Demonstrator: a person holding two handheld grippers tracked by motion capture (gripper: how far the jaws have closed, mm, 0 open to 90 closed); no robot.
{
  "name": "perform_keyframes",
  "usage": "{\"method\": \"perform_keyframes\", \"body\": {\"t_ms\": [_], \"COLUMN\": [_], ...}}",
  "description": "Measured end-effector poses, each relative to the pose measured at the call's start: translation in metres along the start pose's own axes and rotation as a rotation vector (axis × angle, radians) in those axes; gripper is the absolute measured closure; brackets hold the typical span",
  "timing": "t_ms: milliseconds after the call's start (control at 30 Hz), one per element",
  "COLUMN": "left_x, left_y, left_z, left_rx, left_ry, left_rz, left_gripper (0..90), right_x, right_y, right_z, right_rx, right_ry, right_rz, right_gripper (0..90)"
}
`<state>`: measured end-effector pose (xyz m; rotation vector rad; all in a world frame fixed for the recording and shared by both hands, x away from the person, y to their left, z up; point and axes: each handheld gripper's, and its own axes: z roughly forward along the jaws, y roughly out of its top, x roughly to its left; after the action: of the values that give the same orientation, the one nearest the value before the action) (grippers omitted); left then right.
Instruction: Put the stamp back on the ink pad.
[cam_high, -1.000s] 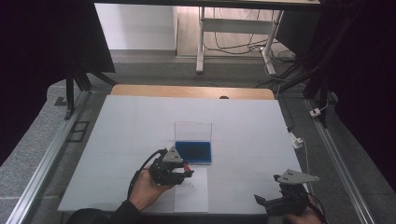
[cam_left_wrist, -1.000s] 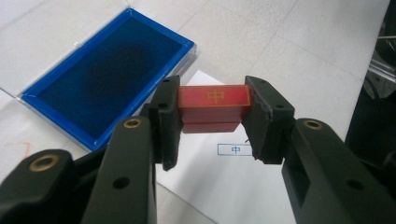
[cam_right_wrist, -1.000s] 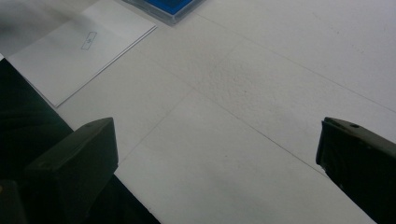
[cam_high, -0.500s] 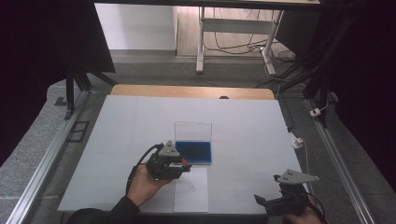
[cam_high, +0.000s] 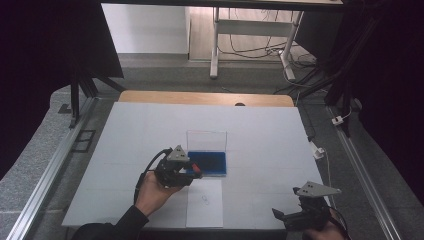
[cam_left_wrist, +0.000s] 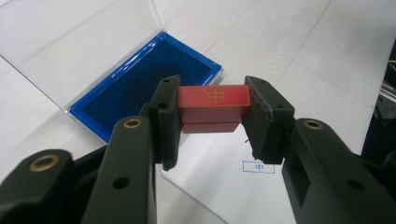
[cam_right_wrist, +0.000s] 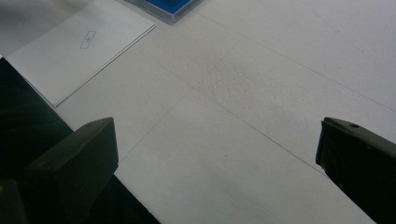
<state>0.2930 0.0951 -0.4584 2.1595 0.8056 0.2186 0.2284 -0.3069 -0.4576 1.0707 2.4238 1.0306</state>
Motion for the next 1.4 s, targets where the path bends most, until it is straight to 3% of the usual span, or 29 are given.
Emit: {"method": "perform_keyframes", "body": {"t_ms": [700, 1400], "left_x": [0.018, 0.033], "left_y": [0.014, 0.029], "left_z": [0.005, 0.03], "left_rx": [-0.019, 0.001], "left_ry": [0.0, 0.007], "left_rz": [-0.026, -0.036], "left_gripper": [58.4, 58.4], "right_x": [-0.002, -0.002], "right_y": [0.0, 0.0], "right_z": [0.0, 0.0], "right_rx": [0.006, 0.006], "right_ry": [-0.003, 0.005], "right_rz": [0.004, 0.013], "right_gripper": [0.0, 0.0]}}
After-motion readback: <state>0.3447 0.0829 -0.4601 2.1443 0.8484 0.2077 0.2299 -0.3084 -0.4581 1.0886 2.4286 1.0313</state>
